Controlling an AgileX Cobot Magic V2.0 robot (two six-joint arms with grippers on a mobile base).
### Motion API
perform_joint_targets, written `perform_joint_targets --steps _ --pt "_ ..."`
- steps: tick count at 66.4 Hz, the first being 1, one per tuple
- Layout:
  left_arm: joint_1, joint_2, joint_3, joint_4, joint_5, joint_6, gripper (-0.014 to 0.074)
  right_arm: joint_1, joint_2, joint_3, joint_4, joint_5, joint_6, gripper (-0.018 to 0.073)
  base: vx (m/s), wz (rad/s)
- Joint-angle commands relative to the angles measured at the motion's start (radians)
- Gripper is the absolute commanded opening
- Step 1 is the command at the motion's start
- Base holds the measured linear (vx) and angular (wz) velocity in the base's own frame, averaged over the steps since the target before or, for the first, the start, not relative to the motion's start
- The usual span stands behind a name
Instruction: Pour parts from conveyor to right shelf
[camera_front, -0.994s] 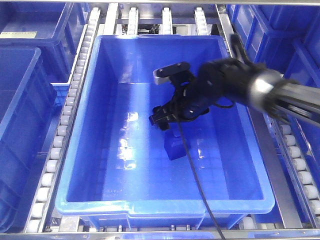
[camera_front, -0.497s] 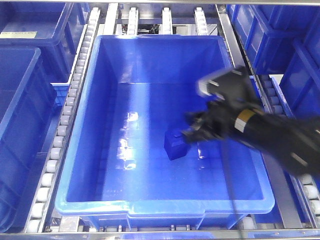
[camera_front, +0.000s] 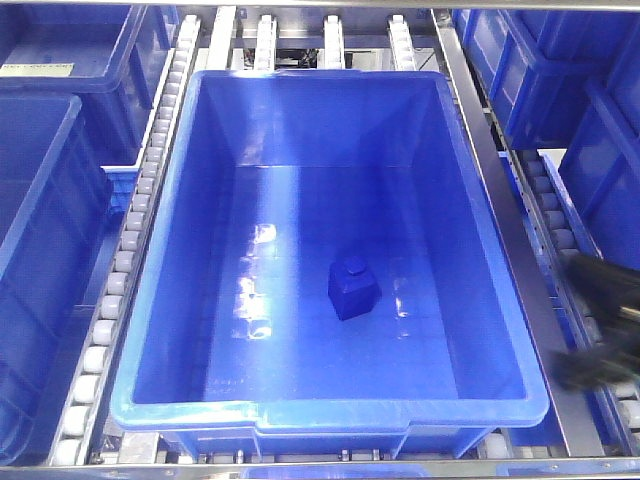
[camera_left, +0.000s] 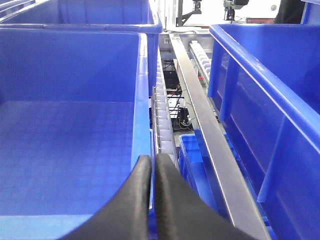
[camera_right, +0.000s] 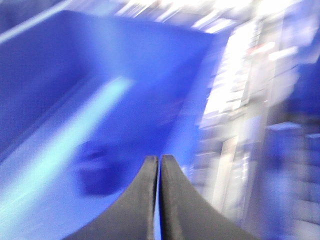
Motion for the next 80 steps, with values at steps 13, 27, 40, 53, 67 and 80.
perform_joint_targets --steps 13,27,40,53,67,80 --pt "0.003 0.018 -0.020 -0.008 -0.079 -0.008 -0.0006 -0.108 -0.299 0.083 -0.007 -0.035 -0.004 -0.0008 0.00 0.00" --pt "0.003 0.018 -0.020 -0.008 -0.079 -0.008 -0.0006 -0.108 -0.380 0.152 -0.004 0.016 -0.004 -0.0008 0.00 0.00" --pt "0.003 0.018 -0.020 -0.008 -0.079 -0.008 -0.0006 -0.108 -0.381 0.227 -0.008 0.164 -0.004 -0.0008 0.00 0.00" --pt "0.003 0.018 -0.020 -0.008 -0.079 -0.008 -0.0006 -0.226 -0.461 0.254 0.001 0.357 -0.004 -0.0008 0.00 0.00" --pt "0.003 0.018 -0.020 -0.008 -0.079 -0.008 -0.0006 -0.396 -0.650 0.254 0.001 0.370 -0.004 -0.0008 0.00 0.00" --pt "0.003 0.018 -0.020 -0.008 -0.079 -0.008 -0.0006 -0.374 -0.668 0.302 0.001 0.350 -0.004 -0.0008 0.00 0.00"
